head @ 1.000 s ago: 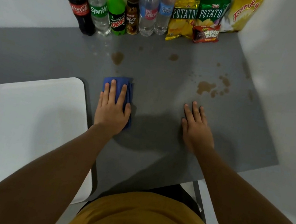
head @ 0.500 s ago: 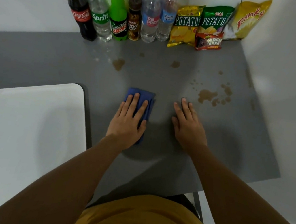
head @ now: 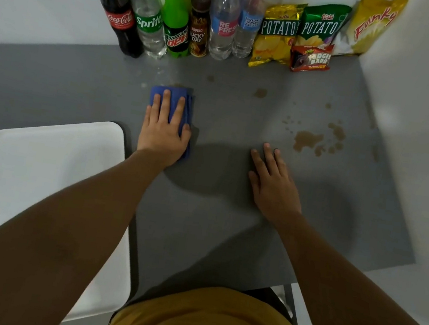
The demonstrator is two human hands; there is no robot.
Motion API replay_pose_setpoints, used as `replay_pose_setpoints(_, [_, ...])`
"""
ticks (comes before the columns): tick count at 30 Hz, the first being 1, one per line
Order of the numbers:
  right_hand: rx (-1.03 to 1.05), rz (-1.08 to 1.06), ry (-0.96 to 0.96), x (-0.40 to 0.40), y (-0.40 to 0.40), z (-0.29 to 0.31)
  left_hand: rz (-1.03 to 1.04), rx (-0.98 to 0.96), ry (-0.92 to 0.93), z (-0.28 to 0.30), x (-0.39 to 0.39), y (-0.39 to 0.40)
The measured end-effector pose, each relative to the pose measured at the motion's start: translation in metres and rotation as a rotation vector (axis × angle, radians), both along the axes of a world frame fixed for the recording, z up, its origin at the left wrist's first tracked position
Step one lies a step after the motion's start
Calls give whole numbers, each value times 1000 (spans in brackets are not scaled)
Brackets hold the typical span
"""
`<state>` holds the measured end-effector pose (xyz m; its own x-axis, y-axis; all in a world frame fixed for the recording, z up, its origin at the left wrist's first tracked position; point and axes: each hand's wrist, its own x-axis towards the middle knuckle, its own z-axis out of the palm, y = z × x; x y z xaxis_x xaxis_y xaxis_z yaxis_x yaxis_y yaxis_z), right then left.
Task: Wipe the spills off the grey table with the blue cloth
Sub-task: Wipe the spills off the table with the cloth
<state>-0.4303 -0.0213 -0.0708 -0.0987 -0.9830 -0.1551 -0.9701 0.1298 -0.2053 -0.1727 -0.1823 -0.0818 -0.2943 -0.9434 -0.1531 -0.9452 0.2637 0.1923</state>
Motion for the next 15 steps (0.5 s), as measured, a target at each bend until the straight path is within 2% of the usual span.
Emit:
replay_pose_setpoints(6, [-5,-10,-15,0,-1,0,-190,-21,17,-1,-20,26])
replay_pose_setpoints(11, [-8,-19,-22,-1,-1,-2,-89,-26,50,-8,5,49])
replay_pose_setpoints(15, [-10,-28,-16,-1,1,-5,-9,-41,68,-5,15,31])
